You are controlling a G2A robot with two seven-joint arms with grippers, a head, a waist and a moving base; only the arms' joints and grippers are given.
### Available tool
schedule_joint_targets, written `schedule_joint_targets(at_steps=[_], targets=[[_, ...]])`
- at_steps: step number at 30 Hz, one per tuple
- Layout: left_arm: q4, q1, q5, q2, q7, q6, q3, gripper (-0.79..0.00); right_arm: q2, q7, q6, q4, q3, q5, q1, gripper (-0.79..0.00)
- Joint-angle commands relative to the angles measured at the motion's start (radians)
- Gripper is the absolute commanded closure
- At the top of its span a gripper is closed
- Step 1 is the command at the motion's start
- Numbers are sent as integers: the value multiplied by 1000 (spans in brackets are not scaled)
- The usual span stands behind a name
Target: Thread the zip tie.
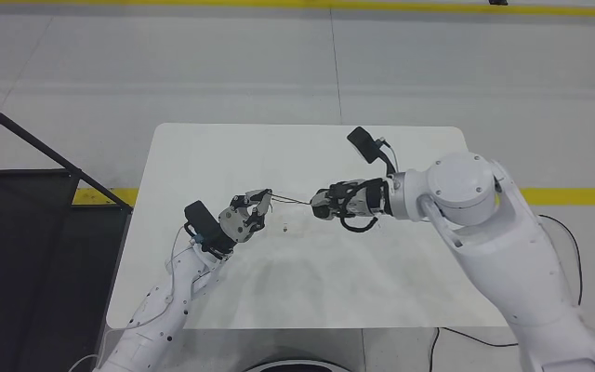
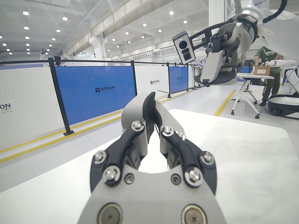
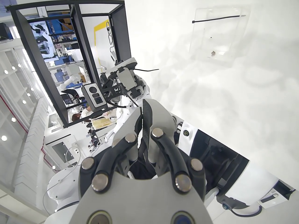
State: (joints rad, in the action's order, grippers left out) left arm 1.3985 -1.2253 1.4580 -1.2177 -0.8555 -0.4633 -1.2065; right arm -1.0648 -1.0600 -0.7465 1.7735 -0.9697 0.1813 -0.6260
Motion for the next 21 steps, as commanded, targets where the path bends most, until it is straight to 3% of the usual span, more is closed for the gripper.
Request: schedule_joint_targets(at_steps=[1, 21], targets=[[0, 0, 0, 0, 0, 0, 0, 0, 1, 1, 0, 0, 2, 1, 1, 0], [0, 0, 0, 0, 0, 0, 0, 0, 13, 15, -16, 5, 13, 10, 5, 0]])
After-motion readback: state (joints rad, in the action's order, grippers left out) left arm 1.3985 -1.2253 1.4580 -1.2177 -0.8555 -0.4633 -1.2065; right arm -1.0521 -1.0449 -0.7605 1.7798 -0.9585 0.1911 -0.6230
